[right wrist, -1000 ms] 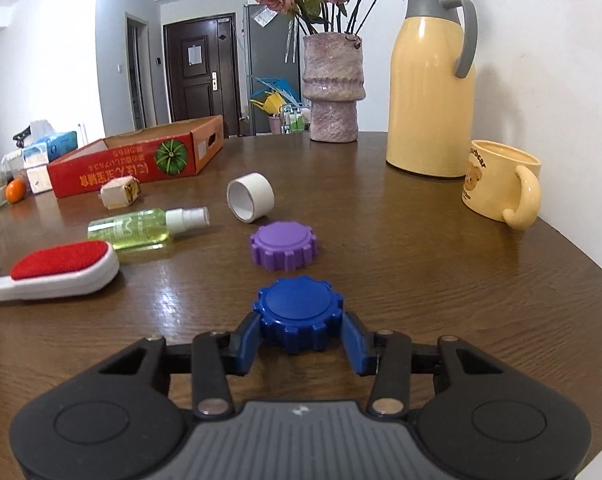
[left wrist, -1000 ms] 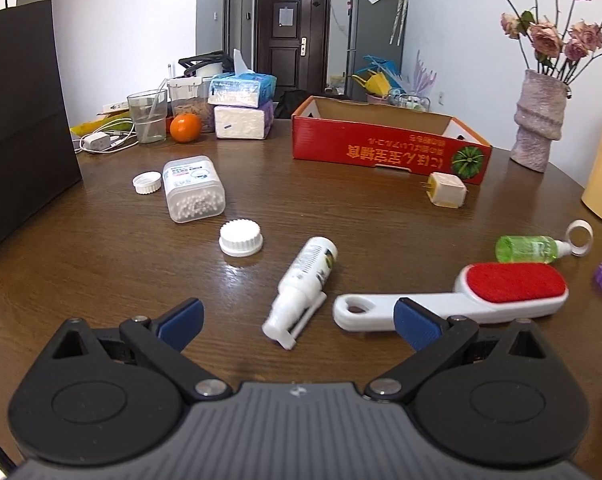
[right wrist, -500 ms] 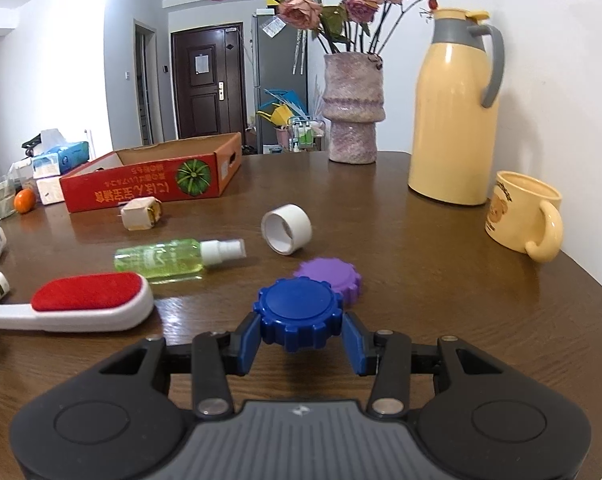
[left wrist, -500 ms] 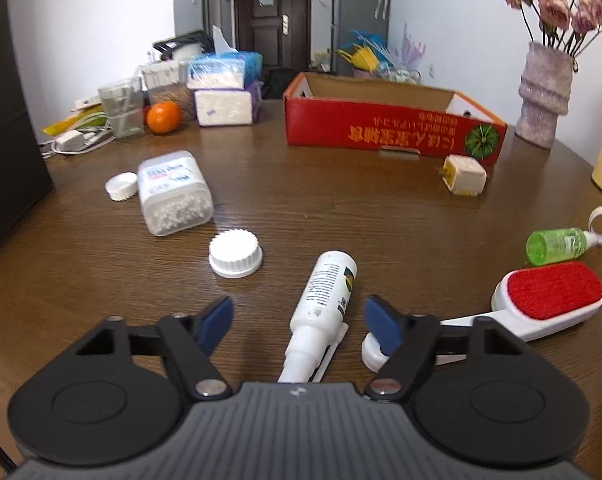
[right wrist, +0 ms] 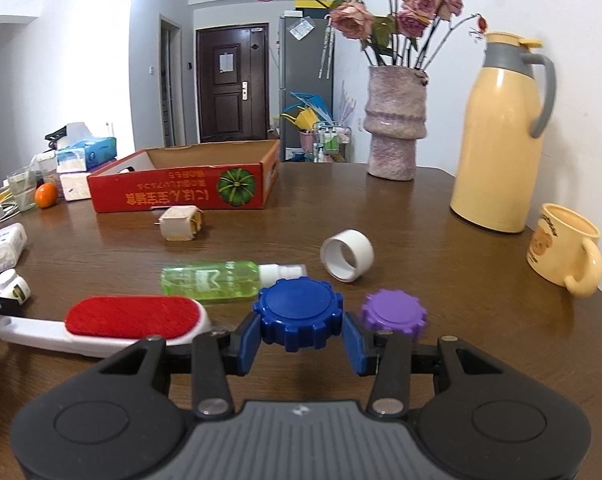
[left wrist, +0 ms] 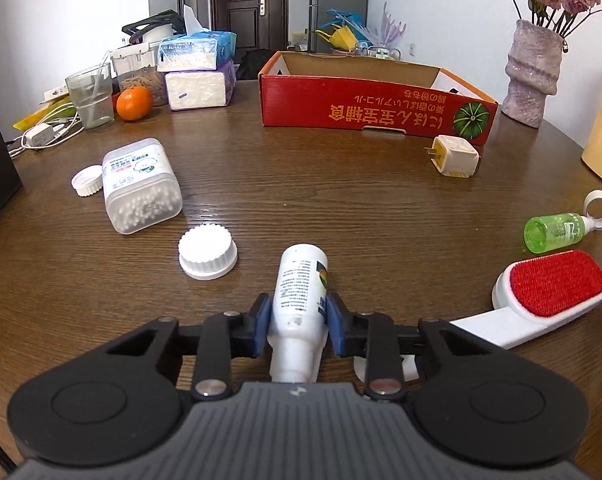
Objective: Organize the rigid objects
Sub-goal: 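Carry the blue cap and white spray bottle over the cardboard box with both tools, then open both tools to drop the blue cap and spray bottle into the box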
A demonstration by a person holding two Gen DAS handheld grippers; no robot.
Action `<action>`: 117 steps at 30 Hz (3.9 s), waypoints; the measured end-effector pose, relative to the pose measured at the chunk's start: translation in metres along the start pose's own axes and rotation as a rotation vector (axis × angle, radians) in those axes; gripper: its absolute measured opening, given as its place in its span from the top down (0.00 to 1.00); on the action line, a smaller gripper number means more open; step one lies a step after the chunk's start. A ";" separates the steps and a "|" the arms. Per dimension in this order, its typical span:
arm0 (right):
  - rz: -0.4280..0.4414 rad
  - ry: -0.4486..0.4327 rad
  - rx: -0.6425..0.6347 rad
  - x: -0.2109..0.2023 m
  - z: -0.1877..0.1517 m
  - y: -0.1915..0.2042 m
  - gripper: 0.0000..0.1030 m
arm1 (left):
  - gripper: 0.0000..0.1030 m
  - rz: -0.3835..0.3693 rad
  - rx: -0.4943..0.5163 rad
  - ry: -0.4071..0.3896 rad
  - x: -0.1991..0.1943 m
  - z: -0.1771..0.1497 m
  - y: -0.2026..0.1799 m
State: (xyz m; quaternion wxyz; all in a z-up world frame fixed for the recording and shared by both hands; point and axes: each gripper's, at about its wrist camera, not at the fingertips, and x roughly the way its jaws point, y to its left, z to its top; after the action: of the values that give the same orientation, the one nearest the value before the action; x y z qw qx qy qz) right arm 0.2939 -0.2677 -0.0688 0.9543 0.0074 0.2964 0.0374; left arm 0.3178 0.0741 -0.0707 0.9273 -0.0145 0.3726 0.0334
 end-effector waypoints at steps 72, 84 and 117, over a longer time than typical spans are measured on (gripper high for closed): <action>0.168 -0.122 -0.061 0.179 0.204 0.123 0.58 | 0.72 -0.040 -0.112 -0.316 0.082 0.226 -0.032; 0.190 -0.065 -0.066 0.235 0.207 0.122 0.58 | 0.72 -0.011 -0.099 -0.256 0.145 0.253 -0.036; 0.091 0.000 -0.015 0.263 0.204 0.114 0.00 | 0.00 0.044 -0.073 -0.251 0.159 0.255 -0.028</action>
State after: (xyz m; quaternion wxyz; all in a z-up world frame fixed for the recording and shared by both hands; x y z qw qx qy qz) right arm 0.6179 -0.1321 -0.0451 0.9516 0.0136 0.2954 0.0831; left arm 0.6106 0.0673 0.0033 0.9645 -0.0358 0.2526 0.0689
